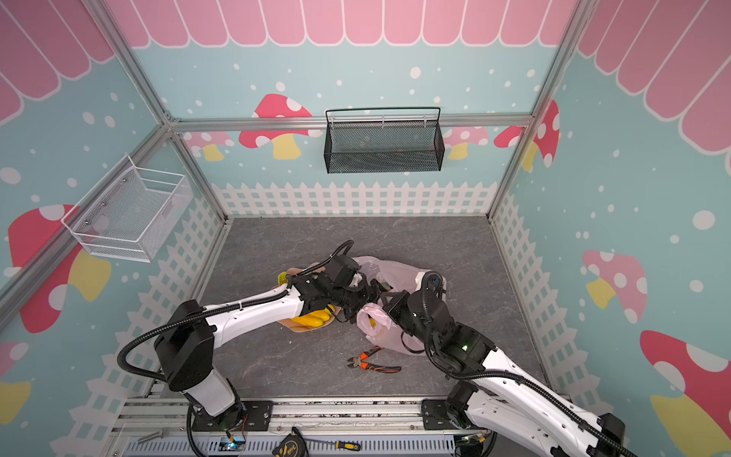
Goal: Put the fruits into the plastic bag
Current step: 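Lower the dragon fruit into the pink bag opening with the left gripper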
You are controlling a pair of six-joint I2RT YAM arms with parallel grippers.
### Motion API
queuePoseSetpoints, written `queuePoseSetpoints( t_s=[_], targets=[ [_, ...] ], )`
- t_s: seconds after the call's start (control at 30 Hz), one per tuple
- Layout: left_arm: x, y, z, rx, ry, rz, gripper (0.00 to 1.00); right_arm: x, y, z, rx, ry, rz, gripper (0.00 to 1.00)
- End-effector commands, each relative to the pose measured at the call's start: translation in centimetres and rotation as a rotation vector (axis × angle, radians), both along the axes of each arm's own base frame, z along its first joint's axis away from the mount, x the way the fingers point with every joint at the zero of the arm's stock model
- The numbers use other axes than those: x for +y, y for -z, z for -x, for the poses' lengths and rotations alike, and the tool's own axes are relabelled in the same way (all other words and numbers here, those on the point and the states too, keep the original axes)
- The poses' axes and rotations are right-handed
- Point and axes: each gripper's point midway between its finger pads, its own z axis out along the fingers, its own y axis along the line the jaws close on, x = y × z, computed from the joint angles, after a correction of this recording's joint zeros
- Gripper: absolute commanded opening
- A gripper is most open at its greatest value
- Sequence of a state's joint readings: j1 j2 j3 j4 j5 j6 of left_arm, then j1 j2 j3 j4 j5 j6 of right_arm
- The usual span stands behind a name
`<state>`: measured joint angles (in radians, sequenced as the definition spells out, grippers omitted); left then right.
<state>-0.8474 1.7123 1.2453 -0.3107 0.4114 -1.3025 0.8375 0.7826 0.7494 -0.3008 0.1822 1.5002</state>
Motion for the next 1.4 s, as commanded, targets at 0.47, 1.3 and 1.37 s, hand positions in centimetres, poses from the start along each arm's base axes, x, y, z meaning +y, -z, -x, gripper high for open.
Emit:
queuePoseSetpoints(
  t_s=[0.47,1.3,1.37],
  targets=[
    [-3.3,-2.1,-0.8,-0.08,0.022,0.009,0.41,1.3,-2.3,-0.3,-0.085,-0.052,-0.051,0.02],
    [-3.5,-3.2,0.9,-0.154,0.093,-0.066,0.45,-3.6,-0.9,3.9,-0.163,-0.049,-0.098,0.01],
    [-4.4,-3.1,1.4,-0.155,0.115,-0.065,0.45,-3.9,-0.9,4.1,-0.17,-0.048,-0.103,0.01]
  ],
)
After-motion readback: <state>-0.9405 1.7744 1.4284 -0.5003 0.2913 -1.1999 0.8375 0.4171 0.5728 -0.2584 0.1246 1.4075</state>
